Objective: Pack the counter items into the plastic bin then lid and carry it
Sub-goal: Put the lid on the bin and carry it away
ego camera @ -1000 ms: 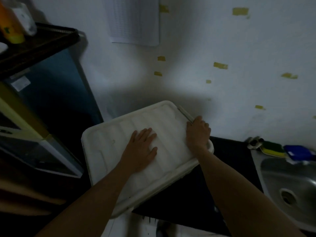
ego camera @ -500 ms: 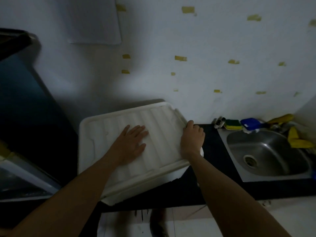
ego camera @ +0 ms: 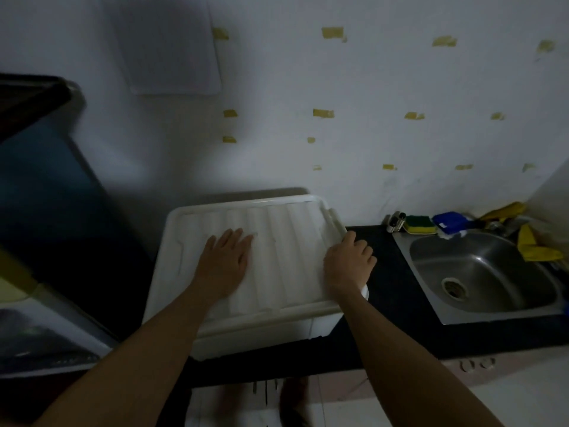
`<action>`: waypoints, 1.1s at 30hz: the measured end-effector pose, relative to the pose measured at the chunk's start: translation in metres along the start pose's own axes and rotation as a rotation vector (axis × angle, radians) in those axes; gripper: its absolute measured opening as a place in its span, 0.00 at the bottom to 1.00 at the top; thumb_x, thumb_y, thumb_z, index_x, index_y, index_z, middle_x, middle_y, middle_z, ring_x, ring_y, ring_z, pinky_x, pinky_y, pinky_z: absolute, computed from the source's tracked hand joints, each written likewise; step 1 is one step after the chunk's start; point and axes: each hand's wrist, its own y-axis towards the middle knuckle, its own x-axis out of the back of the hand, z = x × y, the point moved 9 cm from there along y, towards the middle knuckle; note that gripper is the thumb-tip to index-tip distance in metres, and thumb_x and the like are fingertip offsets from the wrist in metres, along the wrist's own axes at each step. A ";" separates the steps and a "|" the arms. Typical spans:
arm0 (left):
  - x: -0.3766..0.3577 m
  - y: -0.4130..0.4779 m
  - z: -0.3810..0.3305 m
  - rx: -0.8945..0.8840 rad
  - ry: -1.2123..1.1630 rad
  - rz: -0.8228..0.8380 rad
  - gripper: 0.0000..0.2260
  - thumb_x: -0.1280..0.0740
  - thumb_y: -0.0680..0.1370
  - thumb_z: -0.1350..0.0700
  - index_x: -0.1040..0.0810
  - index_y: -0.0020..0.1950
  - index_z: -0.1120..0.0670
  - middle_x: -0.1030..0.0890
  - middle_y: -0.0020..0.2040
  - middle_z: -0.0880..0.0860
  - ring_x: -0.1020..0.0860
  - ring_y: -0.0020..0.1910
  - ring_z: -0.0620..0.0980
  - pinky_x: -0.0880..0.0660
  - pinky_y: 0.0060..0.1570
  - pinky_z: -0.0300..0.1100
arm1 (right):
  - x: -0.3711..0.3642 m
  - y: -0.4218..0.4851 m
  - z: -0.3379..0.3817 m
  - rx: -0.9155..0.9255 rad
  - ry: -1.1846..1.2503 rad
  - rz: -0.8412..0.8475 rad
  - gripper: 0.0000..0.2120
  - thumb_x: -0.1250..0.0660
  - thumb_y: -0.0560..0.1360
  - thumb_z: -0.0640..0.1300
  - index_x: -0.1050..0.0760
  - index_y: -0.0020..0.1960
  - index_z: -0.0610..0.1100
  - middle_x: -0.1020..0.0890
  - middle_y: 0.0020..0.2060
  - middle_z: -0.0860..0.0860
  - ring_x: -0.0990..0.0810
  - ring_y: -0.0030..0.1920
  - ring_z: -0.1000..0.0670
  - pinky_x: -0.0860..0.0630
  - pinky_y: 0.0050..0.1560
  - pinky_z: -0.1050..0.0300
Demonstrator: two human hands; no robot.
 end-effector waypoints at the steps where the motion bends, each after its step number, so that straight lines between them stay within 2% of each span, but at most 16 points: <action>1: 0.001 -0.002 0.003 0.054 -0.015 -0.003 0.26 0.59 0.81 0.45 0.41 0.78 0.46 0.42 0.79 0.49 0.45 0.78 0.52 0.50 0.76 0.54 | 0.004 -0.001 0.002 0.004 0.055 -0.015 0.13 0.46 0.78 0.50 0.32 0.57 0.44 0.24 0.54 0.43 0.25 0.56 0.41 0.30 0.58 0.44; 4: -0.001 -0.008 0.002 0.170 -0.068 0.003 0.21 0.55 0.84 0.49 0.39 0.78 0.47 0.45 0.80 0.49 0.47 0.78 0.52 0.54 0.77 0.54 | 0.011 -0.002 -0.004 -0.027 0.268 -0.027 0.12 0.49 0.81 0.50 0.32 0.52 0.44 0.24 0.50 0.44 0.24 0.48 0.43 0.26 0.51 0.46; 6: -0.002 -0.013 0.003 0.201 -0.141 0.009 0.21 0.53 0.84 0.49 0.38 0.77 0.47 0.45 0.80 0.49 0.48 0.79 0.50 0.57 0.77 0.54 | 0.006 0.003 -0.011 -0.048 0.358 0.035 0.12 0.49 0.82 0.50 0.32 0.51 0.44 0.26 0.49 0.45 0.24 0.43 0.45 0.26 0.42 0.50; 9: -0.004 -0.017 0.003 0.198 -0.196 0.028 0.23 0.50 0.83 0.42 0.39 0.77 0.46 0.48 0.80 0.48 0.52 0.79 0.49 0.61 0.77 0.52 | -0.012 0.024 -0.023 -0.086 0.513 0.232 0.12 0.42 0.81 0.52 0.30 0.50 0.43 0.25 0.46 0.47 0.24 0.39 0.49 0.30 0.34 0.56; 12: -0.003 -0.019 -0.001 0.195 -0.170 0.018 0.26 0.50 0.81 0.40 0.40 0.78 0.47 0.49 0.81 0.49 0.53 0.79 0.50 0.62 0.76 0.54 | -0.028 0.042 -0.037 -0.192 0.662 0.427 0.15 0.34 0.77 0.55 0.30 0.42 0.43 0.26 0.36 0.48 0.27 0.33 0.51 0.31 0.30 0.58; 14: -0.001 -0.019 -0.002 0.197 -0.140 0.009 0.26 0.50 0.81 0.40 0.40 0.78 0.48 0.48 0.81 0.50 0.52 0.79 0.52 0.61 0.76 0.56 | -0.035 0.043 -0.038 -0.265 0.767 0.558 0.17 0.32 0.76 0.55 0.27 0.41 0.41 0.25 0.33 0.47 0.26 0.32 0.49 0.29 0.31 0.57; 17: 0.001 -0.018 -0.004 0.198 -0.127 0.003 0.25 0.50 0.81 0.41 0.39 0.77 0.48 0.48 0.80 0.51 0.52 0.79 0.52 0.60 0.76 0.56 | -0.040 0.035 -0.033 -0.277 0.798 0.702 0.22 0.36 0.78 0.57 0.22 0.48 0.37 0.20 0.42 0.44 0.21 0.42 0.45 0.23 0.42 0.51; 19: 0.000 -0.018 -0.003 0.201 -0.129 0.003 0.25 0.49 0.81 0.41 0.39 0.77 0.48 0.48 0.80 0.51 0.52 0.79 0.52 0.60 0.76 0.56 | -0.040 0.035 -0.030 -0.221 0.771 0.691 0.22 0.39 0.79 0.58 0.23 0.50 0.38 0.20 0.45 0.44 0.21 0.46 0.45 0.22 0.50 0.48; 20: 0.000 -0.018 -0.003 0.203 -0.128 0.000 0.25 0.49 0.81 0.41 0.39 0.77 0.47 0.47 0.80 0.51 0.52 0.79 0.52 0.60 0.76 0.56 | -0.038 0.036 -0.029 -0.190 0.744 0.665 0.22 0.40 0.79 0.59 0.23 0.46 0.39 0.20 0.43 0.44 0.21 0.44 0.45 0.22 0.49 0.48; 22: 0.000 -0.019 -0.003 0.206 -0.125 0.000 0.25 0.49 0.81 0.41 0.39 0.76 0.47 0.47 0.80 0.50 0.51 0.79 0.52 0.60 0.76 0.56 | -0.035 0.035 -0.029 -0.159 0.676 0.633 0.25 0.41 0.79 0.61 0.26 0.39 0.41 0.23 0.37 0.45 0.23 0.38 0.47 0.25 0.41 0.52; 23: 0.000 -0.018 -0.003 0.208 -0.127 0.002 0.25 0.49 0.81 0.41 0.39 0.76 0.47 0.47 0.80 0.50 0.51 0.79 0.52 0.60 0.76 0.56 | -0.034 0.036 -0.028 -0.159 0.643 0.634 0.26 0.42 0.79 0.63 0.27 0.39 0.40 0.24 0.36 0.46 0.24 0.37 0.48 0.27 0.38 0.54; 25: 0.000 -0.018 -0.005 0.204 -0.127 0.002 0.25 0.49 0.81 0.41 0.39 0.77 0.47 0.47 0.80 0.51 0.51 0.79 0.52 0.60 0.76 0.56 | -0.036 0.035 -0.028 -0.169 0.573 0.658 0.30 0.44 0.78 0.65 0.25 0.48 0.37 0.23 0.40 0.45 0.23 0.40 0.47 0.29 0.38 0.54; 28: 0.001 -0.018 -0.004 0.206 -0.119 -0.004 0.24 0.49 0.81 0.42 0.38 0.76 0.47 0.47 0.80 0.51 0.51 0.79 0.52 0.59 0.76 0.56 | -0.043 0.030 -0.021 -0.132 0.437 0.670 0.28 0.42 0.79 0.62 0.28 0.59 0.35 0.22 0.46 0.45 0.23 0.45 0.46 0.28 0.44 0.53; 31: 0.000 -0.018 -0.004 0.206 -0.124 -0.002 0.24 0.48 0.81 0.42 0.38 0.76 0.48 0.47 0.80 0.51 0.51 0.79 0.52 0.59 0.76 0.55 | -0.041 0.023 -0.019 -0.064 0.335 0.551 0.23 0.45 0.81 0.61 0.31 0.57 0.40 0.25 0.41 0.49 0.24 0.40 0.50 0.30 0.36 0.55; 33: 0.000 -0.019 -0.004 0.202 -0.131 -0.004 0.24 0.48 0.81 0.42 0.37 0.76 0.48 0.46 0.80 0.51 0.50 0.79 0.52 0.59 0.77 0.54 | -0.038 0.021 -0.022 -0.046 0.307 0.517 0.22 0.47 0.80 0.63 0.33 0.54 0.42 0.25 0.40 0.49 0.23 0.40 0.50 0.29 0.35 0.55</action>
